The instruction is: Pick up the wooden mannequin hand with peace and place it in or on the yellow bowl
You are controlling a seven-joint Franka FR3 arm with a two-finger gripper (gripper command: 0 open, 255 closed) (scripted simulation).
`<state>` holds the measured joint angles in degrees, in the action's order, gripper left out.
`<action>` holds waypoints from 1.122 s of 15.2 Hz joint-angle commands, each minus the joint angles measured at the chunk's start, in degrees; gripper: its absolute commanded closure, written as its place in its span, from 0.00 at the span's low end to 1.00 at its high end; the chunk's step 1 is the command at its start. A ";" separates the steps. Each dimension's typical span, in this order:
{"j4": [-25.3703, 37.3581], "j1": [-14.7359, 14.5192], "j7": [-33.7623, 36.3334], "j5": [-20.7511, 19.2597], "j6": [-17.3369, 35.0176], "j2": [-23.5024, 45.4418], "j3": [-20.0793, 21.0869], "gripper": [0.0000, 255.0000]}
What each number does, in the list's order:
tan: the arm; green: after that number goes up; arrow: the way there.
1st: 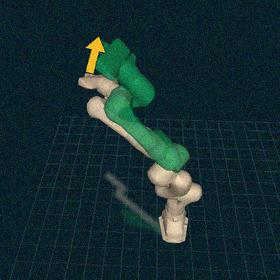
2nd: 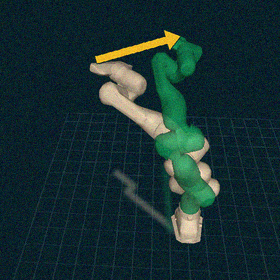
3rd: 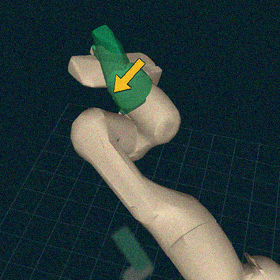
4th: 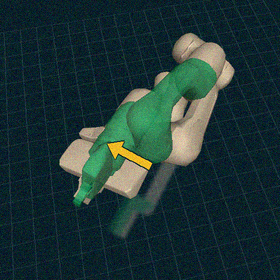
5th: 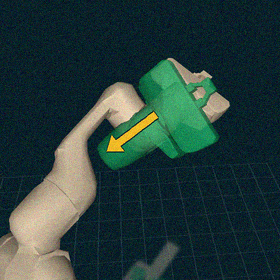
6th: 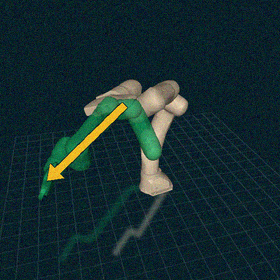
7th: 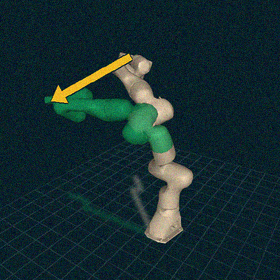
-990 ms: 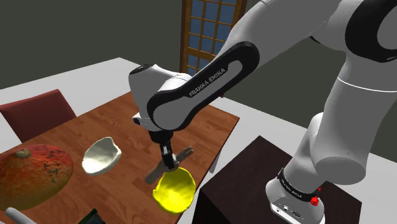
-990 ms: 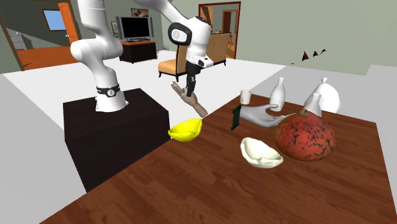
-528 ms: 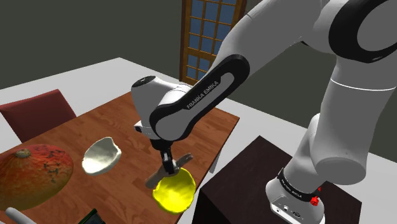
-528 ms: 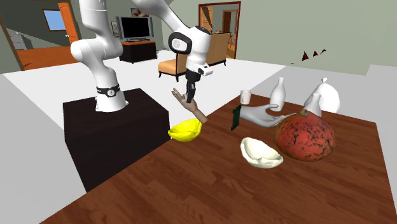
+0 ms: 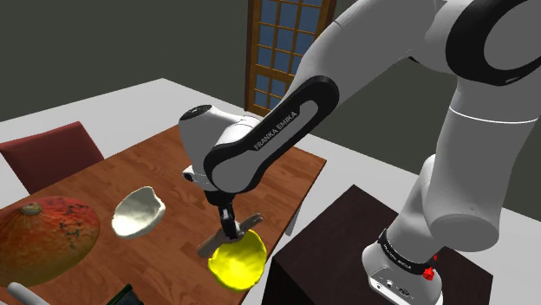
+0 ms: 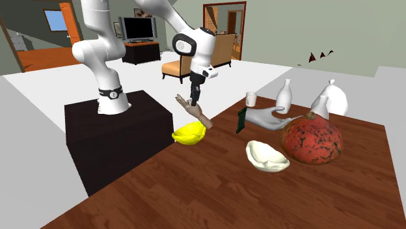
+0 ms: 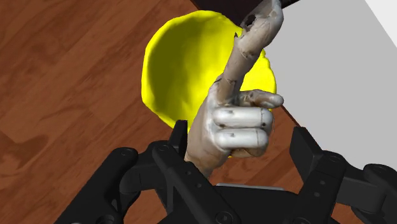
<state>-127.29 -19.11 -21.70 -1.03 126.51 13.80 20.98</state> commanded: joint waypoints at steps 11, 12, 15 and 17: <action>4.06 0.51 -0.99 1.34 -7.20 -3.35 0.33 0.00; 4.06 0.51 -0.98 1.34 -7.20 -3.34 0.32 0.00; 4.07 0.51 -0.98 1.34 -7.20 -3.34 0.32 0.00; 4.07 0.51 -0.98 1.34 -7.20 -3.34 0.32 0.00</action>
